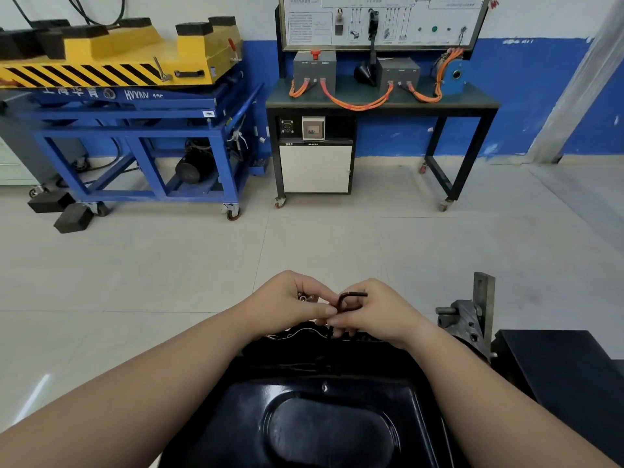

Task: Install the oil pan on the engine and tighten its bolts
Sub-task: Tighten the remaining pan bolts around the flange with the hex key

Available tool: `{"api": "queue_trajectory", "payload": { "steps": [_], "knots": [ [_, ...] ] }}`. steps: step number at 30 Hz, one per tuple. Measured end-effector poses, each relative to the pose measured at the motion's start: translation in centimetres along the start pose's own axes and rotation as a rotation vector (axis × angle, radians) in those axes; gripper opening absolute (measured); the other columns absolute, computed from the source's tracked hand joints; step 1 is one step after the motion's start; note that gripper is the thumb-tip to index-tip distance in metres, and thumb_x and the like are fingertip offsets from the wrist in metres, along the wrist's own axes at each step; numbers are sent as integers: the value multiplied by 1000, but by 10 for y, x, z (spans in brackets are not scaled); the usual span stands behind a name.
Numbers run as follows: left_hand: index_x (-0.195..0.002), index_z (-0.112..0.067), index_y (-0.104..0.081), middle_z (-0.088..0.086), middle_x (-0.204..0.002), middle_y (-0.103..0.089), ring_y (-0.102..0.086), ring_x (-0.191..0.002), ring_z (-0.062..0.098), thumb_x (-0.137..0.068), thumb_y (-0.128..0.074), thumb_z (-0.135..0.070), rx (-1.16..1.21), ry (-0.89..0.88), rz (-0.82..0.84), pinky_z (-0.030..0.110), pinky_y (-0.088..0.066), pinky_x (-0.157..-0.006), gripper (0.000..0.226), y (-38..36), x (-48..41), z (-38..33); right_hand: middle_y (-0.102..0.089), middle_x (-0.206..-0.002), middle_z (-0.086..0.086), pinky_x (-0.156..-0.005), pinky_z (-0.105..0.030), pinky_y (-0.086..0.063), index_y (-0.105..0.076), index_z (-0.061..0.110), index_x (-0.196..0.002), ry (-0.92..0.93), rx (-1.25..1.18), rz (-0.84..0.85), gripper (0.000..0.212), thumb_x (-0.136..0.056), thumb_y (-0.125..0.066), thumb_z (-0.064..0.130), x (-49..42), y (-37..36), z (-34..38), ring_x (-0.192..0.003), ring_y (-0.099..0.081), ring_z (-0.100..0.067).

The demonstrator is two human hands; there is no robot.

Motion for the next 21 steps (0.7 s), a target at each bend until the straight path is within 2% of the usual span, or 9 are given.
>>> {"api": "queue_trajectory", "payload": {
  "steps": [3, 5, 8, 10, 12, 14, 16, 18, 21],
  "knots": [
    [-79, -29, -74, -14, -46, -41, -34, -47, 1, -72, -78, -13, -12, -1, 25, 10, -29, -49, 17, -3, -1, -1, -65, -56, -1, -54, -21, -44, -70, 14, -65, -15, 74, -45, 12, -72, -76, 7, -3, -1, 0, -54, -60, -10],
    [-73, -26, -71, -14, -48, -46, -38, -48, 0, -70, -80, -12, -22, -20, 32, 11, -32, -50, 17, -6, -2, -3, -63, -57, -1, -56, -26, -45, -68, 16, -63, -2, 128, -62, 14, -68, -80, 11, -5, -2, 1, -56, -59, -13],
    [-75, -17, -72, -17, -49, -57, -45, -49, -5, -74, -75, -5, -5, -26, 42, 6, -33, -53, 12, -7, -2, -4, -60, -64, -5, -59, -29, -47, -63, -4, -80, 20, 156, -50, 27, -68, -81, 12, -6, -3, 2, -56, -58, -11],
    [-78, -22, -76, -1, -64, -68, -49, -61, 4, -75, -74, -7, 18, -18, 28, 14, -37, -63, 15, -5, -2, -3, -58, -63, -6, -56, -23, -47, -56, -14, -84, 3, 107, -46, 32, -73, -77, 8, -4, -1, 1, -52, -57, -7],
    [-84, -26, -77, 15, -77, -71, -53, -69, 10, -77, -72, -7, 70, -1, 28, 19, -41, -70, 20, -4, -2, -1, -58, -61, -6, -52, -15, -44, -58, -14, -79, -10, 40, -22, 19, -80, -69, 1, -1, 0, 0, -49, -56, -2],
    [-91, -21, -75, 0, -63, -70, -51, -55, 1, -80, -68, -3, 156, 17, 69, 8, -40, -60, 22, -6, 0, 1, -61, -58, -1, -51, -13, -44, -65, 1, -70, -20, -13, -23, 11, -81, -66, -2, 1, 0, 0, -48, -55, -1],
    [-90, -26, -76, -10, -58, -63, -45, -50, -1, -79, -70, -6, 141, 20, 64, 7, -36, -54, 23, -6, 0, 2, -64, -55, 2, -51, -13, -44, -67, 14, -67, -21, -21, -54, 20, -79, -68, -1, 0, 1, 0, -48, -56, -3],
    [-84, -34, -76, -7, -61, -57, -43, -57, 6, -75, -76, -12, 65, 11, 23, 13, -36, -60, 23, -4, -2, 3, -63, -54, 4, -51, -14, -45, -66, 16, -64, -22, 6, -69, 20, -75, -72, 0, -1, 1, 2, -49, -56, -4],
    [-75, -29, -70, -13, -47, -42, -33, -45, 3, -72, -78, -14, 13, 5, -2, 12, -29, -48, 17, -4, -3, 1, -59, -52, 8, -52, -18, -46, -61, 10, -66, -14, 46, -82, 20, -69, -79, 3, -3, 0, 2, -50, -55, -7]
  ]
}}
Point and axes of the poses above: each hand's wrist, its own x-axis away from the middle knuckle, its own y-axis out of the back of the hand, z = x × y, the point moved 3 cm from there along -x, towards the middle knuckle
